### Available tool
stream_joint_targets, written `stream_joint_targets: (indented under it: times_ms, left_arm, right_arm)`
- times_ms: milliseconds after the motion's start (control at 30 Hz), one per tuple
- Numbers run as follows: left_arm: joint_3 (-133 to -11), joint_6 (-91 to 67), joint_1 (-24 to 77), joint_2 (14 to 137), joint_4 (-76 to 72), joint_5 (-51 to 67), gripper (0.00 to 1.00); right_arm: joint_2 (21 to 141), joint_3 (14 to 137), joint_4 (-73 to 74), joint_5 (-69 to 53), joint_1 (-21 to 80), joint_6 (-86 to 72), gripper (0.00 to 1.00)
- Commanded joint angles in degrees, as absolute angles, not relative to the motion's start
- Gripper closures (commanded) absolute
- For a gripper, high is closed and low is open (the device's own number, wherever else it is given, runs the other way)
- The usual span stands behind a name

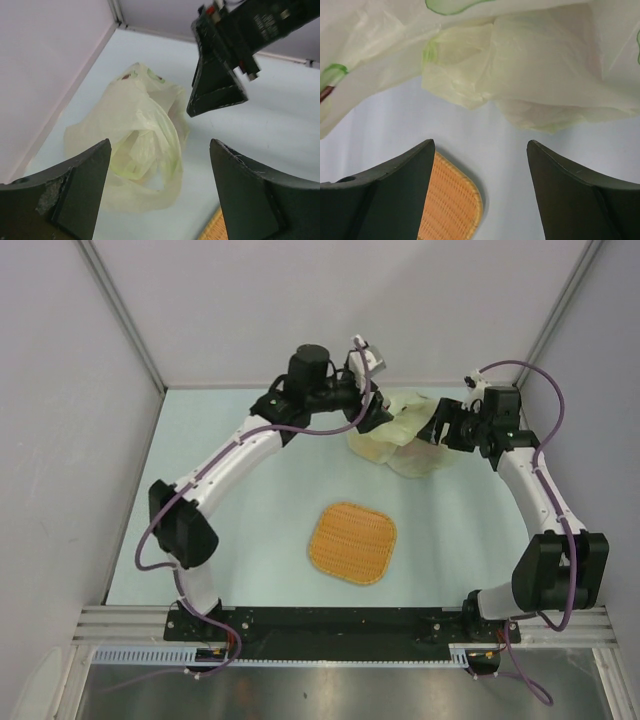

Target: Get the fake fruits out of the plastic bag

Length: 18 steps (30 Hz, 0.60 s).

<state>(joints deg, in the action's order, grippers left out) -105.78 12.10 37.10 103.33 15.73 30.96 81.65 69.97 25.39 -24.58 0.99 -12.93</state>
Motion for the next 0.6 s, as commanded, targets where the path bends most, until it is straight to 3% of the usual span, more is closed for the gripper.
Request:
stream_joint_targets:
  times_ms: [0,133,233,267,367,500,567]
  left_arm:
    - [-111.6,15.8,39.9,107.8,17.6,21.6,0.15]
    - [-114.1,17.3,41.7,112.1,16.7,13.5,0.20]
    - [-114.6,17.1,41.8,112.5,15.2,7.5,0.45]
    - [-114.9,16.9,41.7,112.2,15.3,6.3,0.65]
    - [-114.4,13.5,39.9,110.7,15.9,4.8,1.00]
    - [-112.5,3.5,35.0,107.2,18.1,13.3,1.00]
    - [-108.7,0.9,33.4,104.9,17.8,16.2,1.00]
  right_arm:
    - [81.7,73.5,20.4,-25.8,1.0,-16.1,0.21]
    - [81.8,73.4,19.5,-26.7,1.2,-15.6,0.21]
    - [81.0,73.4,19.4,-25.1,3.2,-11.6,0.20]
    - [81.0,73.4,19.4,-24.4,3.9,-7.9,0.20]
    - [81.0,73.5,18.8,-23.6,7.6,-0.5,0.20]
    - [82.2,73.5,15.8,-19.9,13.7,13.9,0.19]
    - [83.1,73.5,13.3,-16.9,15.3,14.0,0.17]
